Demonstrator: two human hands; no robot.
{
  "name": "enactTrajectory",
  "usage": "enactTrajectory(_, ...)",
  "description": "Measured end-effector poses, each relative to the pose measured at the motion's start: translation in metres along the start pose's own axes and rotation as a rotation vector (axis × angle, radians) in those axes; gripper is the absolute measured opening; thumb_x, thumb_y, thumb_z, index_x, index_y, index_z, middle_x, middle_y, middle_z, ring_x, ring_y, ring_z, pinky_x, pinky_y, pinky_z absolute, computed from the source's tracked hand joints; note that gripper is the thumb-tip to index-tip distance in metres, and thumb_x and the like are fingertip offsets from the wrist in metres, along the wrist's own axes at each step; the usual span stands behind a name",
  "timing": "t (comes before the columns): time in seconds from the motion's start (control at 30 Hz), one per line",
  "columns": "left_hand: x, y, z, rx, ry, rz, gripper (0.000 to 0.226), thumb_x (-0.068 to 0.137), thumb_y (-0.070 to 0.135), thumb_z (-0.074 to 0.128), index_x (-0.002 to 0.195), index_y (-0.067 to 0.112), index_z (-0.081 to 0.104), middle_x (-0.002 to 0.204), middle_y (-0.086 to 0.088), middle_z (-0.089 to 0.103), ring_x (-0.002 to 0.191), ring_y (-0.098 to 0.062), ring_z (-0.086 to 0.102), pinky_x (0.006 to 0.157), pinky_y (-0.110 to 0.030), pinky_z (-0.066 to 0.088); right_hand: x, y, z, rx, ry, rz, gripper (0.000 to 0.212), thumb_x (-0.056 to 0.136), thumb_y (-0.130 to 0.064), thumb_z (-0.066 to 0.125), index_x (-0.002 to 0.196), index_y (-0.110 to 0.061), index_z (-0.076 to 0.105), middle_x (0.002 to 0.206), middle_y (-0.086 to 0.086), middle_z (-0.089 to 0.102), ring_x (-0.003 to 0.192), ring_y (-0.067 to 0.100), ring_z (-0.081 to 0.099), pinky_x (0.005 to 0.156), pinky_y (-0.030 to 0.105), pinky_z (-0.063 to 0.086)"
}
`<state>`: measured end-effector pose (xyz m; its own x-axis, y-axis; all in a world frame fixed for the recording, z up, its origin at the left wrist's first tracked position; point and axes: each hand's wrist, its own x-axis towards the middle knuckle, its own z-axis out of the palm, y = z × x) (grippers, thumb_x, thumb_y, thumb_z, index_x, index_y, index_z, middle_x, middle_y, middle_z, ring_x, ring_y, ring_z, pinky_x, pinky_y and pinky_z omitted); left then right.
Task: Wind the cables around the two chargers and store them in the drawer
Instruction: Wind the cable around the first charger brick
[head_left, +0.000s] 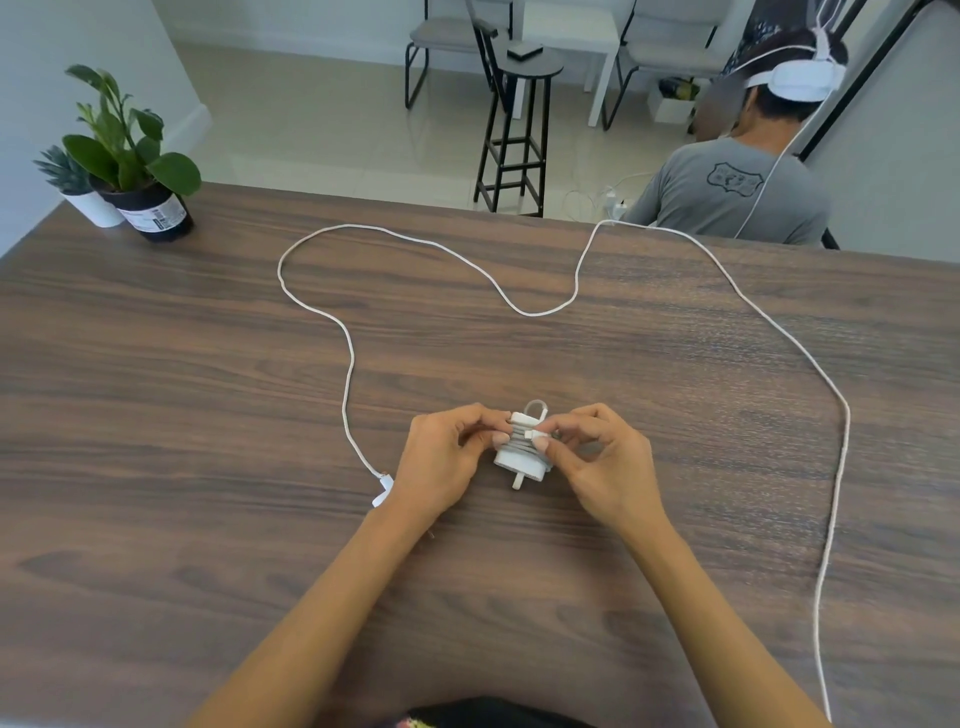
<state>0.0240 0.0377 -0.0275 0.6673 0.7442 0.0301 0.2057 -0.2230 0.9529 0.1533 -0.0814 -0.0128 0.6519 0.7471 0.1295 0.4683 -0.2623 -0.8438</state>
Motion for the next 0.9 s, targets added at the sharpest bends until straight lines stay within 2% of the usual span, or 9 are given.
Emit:
enactTrajectory(0.1,0.001,0.000,0.001,0.041,-0.004,0.022,0.012,0.079,-0.005,0.069,0.082,0.006,0.072,0.093,0.005,0.072,0.083,0.004,0.066,0.079,-0.008,0.048,-0.002,0.000,0.004,-0.020,0.054,0.016,0.014,0.073,-0.017,0.080,0.077,-0.029,0.073,0.081,-0.010,0.062,0.076,0.003,0.059,0.069,0.003,0.038)
enactTrajectory(0.2,0.004,0.002,-0.001,0.106,-0.035,0.016,0.013,0.077,0.000,0.072,0.080,0.013,0.072,0.089,0.008,0.071,0.077,0.008,0.065,0.075,-0.010,0.049,-0.002,0.000,0.007,-0.042,0.092,0.008,0.012,0.073,-0.018,0.079,0.079,-0.027,0.075,0.084,-0.013,0.062,0.082,0.000,0.058,0.067,0.006,0.039)
enactTrajectory(0.27,0.006,0.003,-0.002,0.145,-0.056,0.023,0.013,0.077,0.000,0.072,0.079,0.013,0.073,0.087,0.007,0.072,0.073,0.011,0.063,0.075,-0.013,0.051,-0.002,-0.001,0.008,-0.033,0.099,0.010,0.012,0.072,-0.016,0.080,0.078,-0.025,0.076,0.084,-0.012,0.063,0.080,0.000,0.059,0.064,0.009,0.040)
enactTrajectory(0.33,0.008,0.004,-0.003,0.166,-0.065,0.030,0.013,0.078,0.000,0.071,0.080,0.012,0.073,0.086,0.004,0.073,0.068,0.012,0.061,0.074,-0.016,0.052,-0.001,-0.002,0.008,0.000,0.097,0.013,0.012,0.071,-0.013,0.081,0.077,-0.023,0.076,0.081,-0.011,0.064,0.075,-0.004,0.060,0.062,0.006,0.040)
enactTrajectory(0.43,0.009,0.005,-0.002,0.225,-0.067,0.056,0.012,0.081,0.001,0.068,0.082,0.012,0.073,0.083,0.005,0.072,0.066,0.006,0.061,0.074,-0.024,0.053,0.001,-0.002,0.004,0.016,0.063,0.030,0.013,0.071,-0.013,0.081,0.078,-0.024,0.077,0.080,-0.012,0.064,0.072,-0.005,0.061,0.064,0.006,0.044)
enactTrajectory(0.53,0.005,0.004,0.000,0.314,-0.062,0.211,0.010,0.084,0.002,0.065,0.091,0.006,0.072,0.089,-0.004,0.074,0.076,-0.015,0.067,0.075,-0.032,0.054,0.002,-0.001,0.000,0.010,0.031,0.028,0.014,0.073,-0.012,0.079,0.079,-0.025,0.077,0.080,-0.015,0.064,0.073,-0.008,0.061,0.066,0.005,0.045)
enactTrajectory(0.63,-0.001,0.001,0.000,0.364,-0.038,0.360,0.014,0.086,0.004,0.064,0.098,0.003,0.071,0.095,-0.006,0.074,0.085,-0.014,0.066,0.077,-0.028,0.050,0.003,0.000,-0.001,-0.012,0.043,0.017,0.013,0.074,-0.014,0.079,0.079,-0.026,0.077,0.079,-0.017,0.065,0.073,-0.008,0.061,0.067,0.004,0.044)
enactTrajectory(0.73,-0.005,0.000,-0.002,0.379,-0.017,0.464,0.014,0.082,-0.001,0.066,0.094,0.000,0.072,0.098,-0.011,0.074,0.096,-0.012,0.060,0.081,-0.022,0.048,0.004,0.001,0.003,-0.021,0.055,0.020,0.011,0.074,-0.015,0.079,0.078,-0.025,0.077,0.077,-0.014,0.066,0.068,-0.002,0.062,0.064,0.007,0.046)
enactTrajectory(0.9,-0.005,-0.001,-0.006,0.481,-0.039,0.534,0.015,0.076,-0.003,0.068,0.091,-0.002,0.073,0.097,-0.014,0.074,0.085,-0.023,0.072,0.077,-0.026,0.052,0.001,0.001,0.006,-0.019,0.080,-0.002,0.009,0.074,-0.015,0.079,0.078,-0.023,0.077,0.077,-0.013,0.066,0.068,0.000,0.063,0.062,0.009,0.048)
